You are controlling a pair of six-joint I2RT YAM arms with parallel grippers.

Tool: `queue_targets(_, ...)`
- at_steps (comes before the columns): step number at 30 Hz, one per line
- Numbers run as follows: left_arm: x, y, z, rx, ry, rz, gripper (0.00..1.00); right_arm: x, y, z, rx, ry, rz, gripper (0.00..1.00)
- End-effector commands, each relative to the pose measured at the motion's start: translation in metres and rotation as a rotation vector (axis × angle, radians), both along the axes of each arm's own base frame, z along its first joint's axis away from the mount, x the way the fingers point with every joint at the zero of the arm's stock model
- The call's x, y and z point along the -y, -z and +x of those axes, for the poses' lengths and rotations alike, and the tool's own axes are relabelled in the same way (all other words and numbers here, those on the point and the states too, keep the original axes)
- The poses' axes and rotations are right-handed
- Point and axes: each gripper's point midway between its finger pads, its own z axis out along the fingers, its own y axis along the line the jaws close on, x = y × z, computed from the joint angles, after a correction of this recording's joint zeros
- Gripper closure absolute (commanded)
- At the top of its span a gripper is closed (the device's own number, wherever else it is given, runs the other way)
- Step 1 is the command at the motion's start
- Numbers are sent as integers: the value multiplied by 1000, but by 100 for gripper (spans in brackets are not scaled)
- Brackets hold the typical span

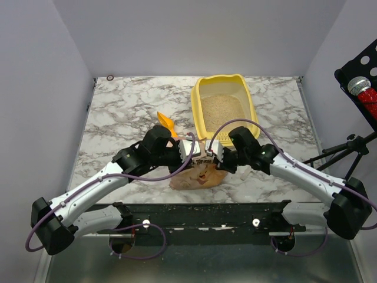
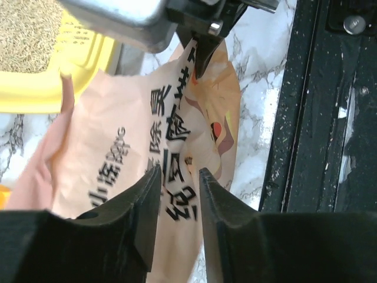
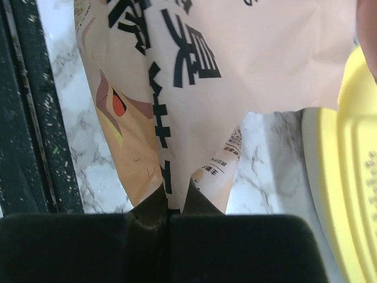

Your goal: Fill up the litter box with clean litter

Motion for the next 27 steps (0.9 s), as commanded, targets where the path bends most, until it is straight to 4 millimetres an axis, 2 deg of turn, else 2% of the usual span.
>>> queue_targets(1,2,-1,0,-16,9,22,59,27,-27,11,82,110,-44,100)
queue_targets(6,5,16,-2,-67,23,49,54,27,-38,10,103,105,-18,100)
queue_targets(10,7,23,15,-22,-24,63,52,23,-37,8,94,81,-11,100)
queue_targets(13,10,13,28,36,-64,39,51,21,-38,7,101,73,5,100)
queue_targets(19,18,-22,39,111,-61,-16,51,18,-39,5,96,57,21,100)
queue_targets(21,22,-27,42,127,-52,-23,51,18,-38,6,91,60,18,100)
queue_targets(27,42,-13,44,95,46,-2,50,18,-39,4,94,60,26,100)
